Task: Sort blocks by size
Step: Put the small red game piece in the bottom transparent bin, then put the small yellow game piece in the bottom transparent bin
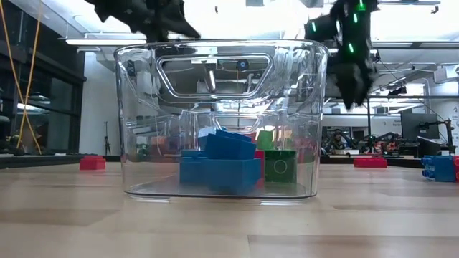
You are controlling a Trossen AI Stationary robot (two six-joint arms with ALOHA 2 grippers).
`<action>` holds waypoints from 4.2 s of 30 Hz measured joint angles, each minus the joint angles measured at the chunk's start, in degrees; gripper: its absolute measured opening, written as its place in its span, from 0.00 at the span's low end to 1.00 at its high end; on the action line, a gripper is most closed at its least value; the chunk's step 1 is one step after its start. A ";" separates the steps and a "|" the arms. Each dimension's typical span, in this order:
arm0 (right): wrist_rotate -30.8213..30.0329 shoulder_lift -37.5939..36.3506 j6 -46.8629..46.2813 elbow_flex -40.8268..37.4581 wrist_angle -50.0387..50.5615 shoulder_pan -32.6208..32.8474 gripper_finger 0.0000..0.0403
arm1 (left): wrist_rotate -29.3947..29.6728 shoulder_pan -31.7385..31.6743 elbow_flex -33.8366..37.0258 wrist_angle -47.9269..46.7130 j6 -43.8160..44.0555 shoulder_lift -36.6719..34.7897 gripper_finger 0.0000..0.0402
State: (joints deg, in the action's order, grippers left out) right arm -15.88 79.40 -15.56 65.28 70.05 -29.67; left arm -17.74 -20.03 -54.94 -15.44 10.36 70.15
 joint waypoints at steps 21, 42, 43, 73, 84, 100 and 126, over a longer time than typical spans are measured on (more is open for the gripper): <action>-8.27 32.15 39.71 0.43 -6.17 -15.28 0.83 | 0.11 -5.59 0.02 9.11 8.61 -4.39 0.62; 6.32 26.21 27.67 1.27 -4.35 -12.37 0.34 | 0.44 -10.12 0.02 25.58 9.63 -5.39 0.62; 10.14 23.28 26.17 1.27 -4.09 -11.79 0.34 | 0.46 -10.65 0.02 25.59 9.95 -5.38 0.62; 16.18 13.03 -22.81 1.38 -48.03 39.26 0.79 | -1.25 -3.12 0.02 -0.30 7.73 -10.26 0.62; 4.07 12.37 -43.96 1.38 -48.56 43.79 0.86 | 4.10 24.41 8.89 -17.71 12.37 -22.65 0.59; 3.00 12.37 -39.55 1.40 -40.56 45.16 0.86 | 31.00 64.56 0.85 -9.54 15.98 10.85 0.58; 2.34 12.33 -34.90 1.40 -31.75 45.16 0.86 | 27.20 64.14 -5.92 -15.66 27.56 34.51 0.56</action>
State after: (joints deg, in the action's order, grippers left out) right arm -13.54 91.72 -50.46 66.67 38.30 15.49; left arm 9.46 44.11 -60.86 -31.10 37.92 104.66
